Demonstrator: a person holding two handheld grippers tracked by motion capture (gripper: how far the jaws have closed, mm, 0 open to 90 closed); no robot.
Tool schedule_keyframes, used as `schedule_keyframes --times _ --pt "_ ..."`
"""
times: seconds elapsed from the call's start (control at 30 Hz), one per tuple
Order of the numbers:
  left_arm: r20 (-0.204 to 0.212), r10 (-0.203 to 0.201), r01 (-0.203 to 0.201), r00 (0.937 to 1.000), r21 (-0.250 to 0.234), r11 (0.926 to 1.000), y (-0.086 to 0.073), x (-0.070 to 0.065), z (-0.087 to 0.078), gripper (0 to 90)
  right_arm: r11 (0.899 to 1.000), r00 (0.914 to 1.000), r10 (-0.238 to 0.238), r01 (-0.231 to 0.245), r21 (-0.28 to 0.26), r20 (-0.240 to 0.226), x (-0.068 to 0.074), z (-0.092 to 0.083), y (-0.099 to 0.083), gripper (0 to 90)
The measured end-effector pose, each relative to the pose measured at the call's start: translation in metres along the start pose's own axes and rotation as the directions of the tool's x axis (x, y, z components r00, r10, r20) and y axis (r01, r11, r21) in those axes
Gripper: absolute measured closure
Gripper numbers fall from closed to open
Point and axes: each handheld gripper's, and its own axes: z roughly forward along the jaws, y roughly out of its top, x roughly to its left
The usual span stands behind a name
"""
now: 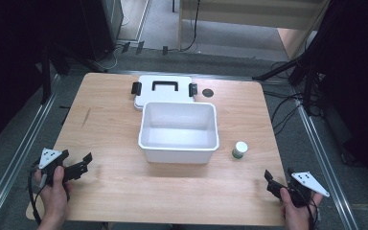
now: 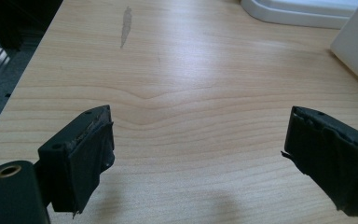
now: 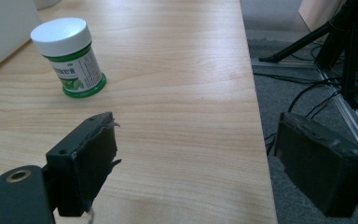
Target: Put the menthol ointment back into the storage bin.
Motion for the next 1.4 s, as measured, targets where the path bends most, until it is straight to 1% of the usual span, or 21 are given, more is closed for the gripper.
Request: schedule_keyframes --times 0.17,0.3,0.5,0.57,0.63,0.67,0.7,0.83,0.87,0.9,0.93,0.97,1.03,1.07,1.1,1.13,1.17,1.2,1.23,1.37,1.4 --pt "-0.008 -0.002 0.002 1.0000 0.006 1.0000 0.000 -0.001 0.001 8.6 1.000 1.0000 -0.008 0.008 0.008 0.001 0.001 0.002 0.001 13.8" --pt "-0.007 0.002 -0.002 1.0000 0.006 1.0000 0.000 -0.001 0.001 8.6 0.998 0.9977 0.058 -0.057 0.011 -0.035 -0.001 0.003 0.002 14.0" --pt "-0.002 0.002 -0.002 1.0000 0.006 1.0000 0.000 -0.001 0.001 8.6 0.999 0.9997 0.006 -0.005 0.051 -0.023 0.005 0.000 0.014 15.1" --pt "-0.023 0.015 -0.014 0.9996 0.017 0.9998 0.001 -0.002 0.002 8.7 0.998 0.9996 0.000 0.002 0.064 -0.027 0.006 0.000 0.017 15.1" --pt "-0.063 0.042 -0.039 0.9972 0.045 0.9982 0.002 -0.005 0.004 8.7 0.994 0.9994 -0.009 0.012 0.108 -0.034 0.009 0.001 0.024 15.1" --pt "-0.063 0.042 -0.039 0.9972 0.045 0.9982 0.002 -0.005 0.004 8.7 0.994 0.9994 -0.009 0.012 0.108 -0.034 0.009 0.001 0.024 15.1" --pt "-0.073 0.044 -0.040 0.9964 0.054 0.9977 0.002 -0.006 0.006 8.7 0.986 0.9984 -0.025 0.033 0.161 -0.050 0.009 0.005 0.029 15.1" --pt "-0.077 0.032 -0.026 0.9965 0.071 0.9971 0.005 -0.007 0.011 8.9 0.955 0.9951 -0.082 0.094 0.283 -0.054 0.010 0.012 0.037 14.6" --pt "-0.077 0.032 -0.026 0.9965 0.071 0.9971 0.005 -0.007 0.011 8.9 0.955 0.9951 -0.082 0.094 0.283 -0.054 0.010 0.012 0.037 14.6" --pt "-0.077 0.025 -0.019 0.9967 0.078 0.9968 0.005 -0.006 0.012 8.9 0.948 0.9939 -0.098 0.108 0.299 -0.051 0.011 0.013 0.039 14.7" --pt "-0.072 0.012 -0.007 0.9973 0.075 0.9972 0.005 -0.005 0.011 8.9 0.941 0.9932 -0.104 0.115 0.319 -0.053 0.012 0.013 0.042 14.6" --pt "-0.058 -0.019 0.022 0.9981 0.039 0.9990 0.004 0.001 0.008 8.9 0.923 0.9908 -0.121 0.135 0.362 -0.061 0.013 0.013 0.050 14.3" --pt "-0.030 -0.074 0.074 0.9968 0.014 0.9971 0.003 0.007 0.005 8.9 0.900 0.9872 -0.141 0.159 0.406 -0.075 0.015 0.013 0.058 14.0" --pt "-0.030 -0.074 0.074 0.9968 0.014 0.9971 0.003 0.007 0.005 8.9 0.900 0.9872 -0.141 0.159 0.406 -0.075 0.015 0.013 0.058 14.0" --pt "-0.031 -0.081 0.082 0.9962 0.009 0.9966 0.003 0.008 0.005 8.9 0.886 0.9839 -0.155 0.178 0.429 -0.089 0.016 0.013 0.062 13.7" --pt "-0.035 -0.054 0.055 0.9979 0.020 0.9983 0.004 0.005 0.007 8.9 0.857 0.9788 -0.175 0.205 0.472 -0.106 0.018 0.014 0.070 13.7" --pt "-0.040 -0.035 0.036 0.9986 0.026 0.9990 0.004 0.003 0.008 8.9 0.846 0.9775 -0.179 0.211 0.489 -0.112 0.019 0.015 0.073 13.7" --pt "-0.040 -0.035 0.036 0.9986 0.026 0.9990 0.004 0.003 0.008 9.0 0.846 0.9775 -0.179 0.211 0.489 -0.112 0.019 0.015 0.073 13.7" --pt "-0.048 -0.007 0.008 0.9988 0.032 0.9995 0.005 0.000 0.008 9.0 0.814 0.9726 -0.193 0.232 0.533 -0.129 0.021 0.018 0.079 13.7" --pt "-0.039 -0.016 0.017 0.9991 0.025 0.9996 0.005 0.001 0.010 8.9 0.730 0.9574 -0.239 0.287 0.620 -0.162 0.030 0.026 0.091 13.6" --pt "-0.041 -0.023 0.024 0.9989 0.028 0.9993 0.006 0.002 0.010 8.9 0.730 0.9574 -0.239 0.287 0.620 -0.162 0.030 0.026 0.091 13.6"
